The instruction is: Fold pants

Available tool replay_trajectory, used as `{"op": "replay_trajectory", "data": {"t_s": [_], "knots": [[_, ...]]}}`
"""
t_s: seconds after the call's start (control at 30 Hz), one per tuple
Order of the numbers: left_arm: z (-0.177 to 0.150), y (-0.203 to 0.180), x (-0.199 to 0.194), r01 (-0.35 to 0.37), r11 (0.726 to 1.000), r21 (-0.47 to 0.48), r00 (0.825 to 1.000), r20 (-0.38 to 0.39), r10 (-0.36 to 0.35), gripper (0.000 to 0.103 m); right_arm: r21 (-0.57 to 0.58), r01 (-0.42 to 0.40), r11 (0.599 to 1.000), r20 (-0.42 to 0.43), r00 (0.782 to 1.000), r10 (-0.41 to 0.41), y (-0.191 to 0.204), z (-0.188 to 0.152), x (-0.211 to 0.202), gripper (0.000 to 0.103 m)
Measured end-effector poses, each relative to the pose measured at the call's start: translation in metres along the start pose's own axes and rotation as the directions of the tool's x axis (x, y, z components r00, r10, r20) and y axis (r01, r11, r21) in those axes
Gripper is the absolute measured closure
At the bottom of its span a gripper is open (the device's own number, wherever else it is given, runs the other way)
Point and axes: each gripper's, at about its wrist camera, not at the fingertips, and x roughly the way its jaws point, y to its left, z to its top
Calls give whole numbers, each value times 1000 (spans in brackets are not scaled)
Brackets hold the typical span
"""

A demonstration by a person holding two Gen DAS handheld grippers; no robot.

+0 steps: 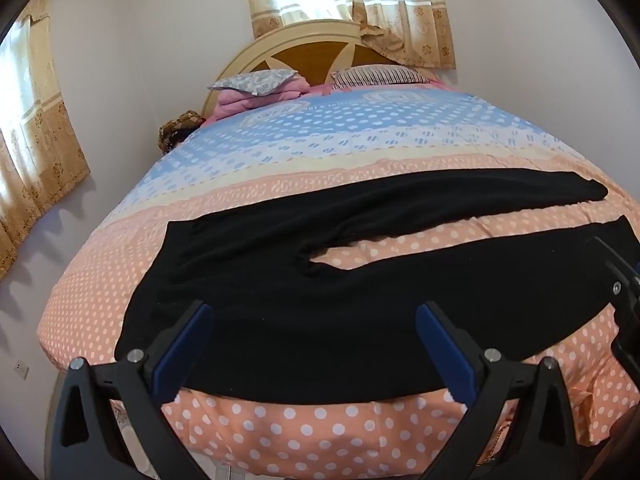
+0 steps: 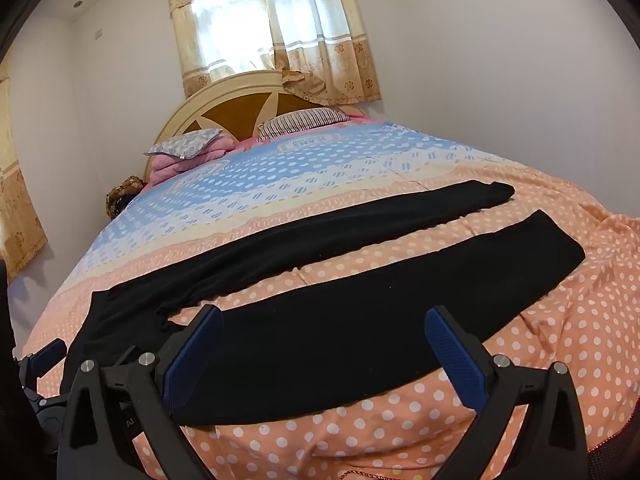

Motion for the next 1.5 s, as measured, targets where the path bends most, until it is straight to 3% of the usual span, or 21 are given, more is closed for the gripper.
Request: {"op": "replay_trajectory", "data": {"t_s": [1.5], "knots": [[-1, 10, 8, 21, 1000, -12, 999, -30, -21, 0, -24, -3, 1000, -14, 1000, 2, 4, -1, 5, 1]]}}
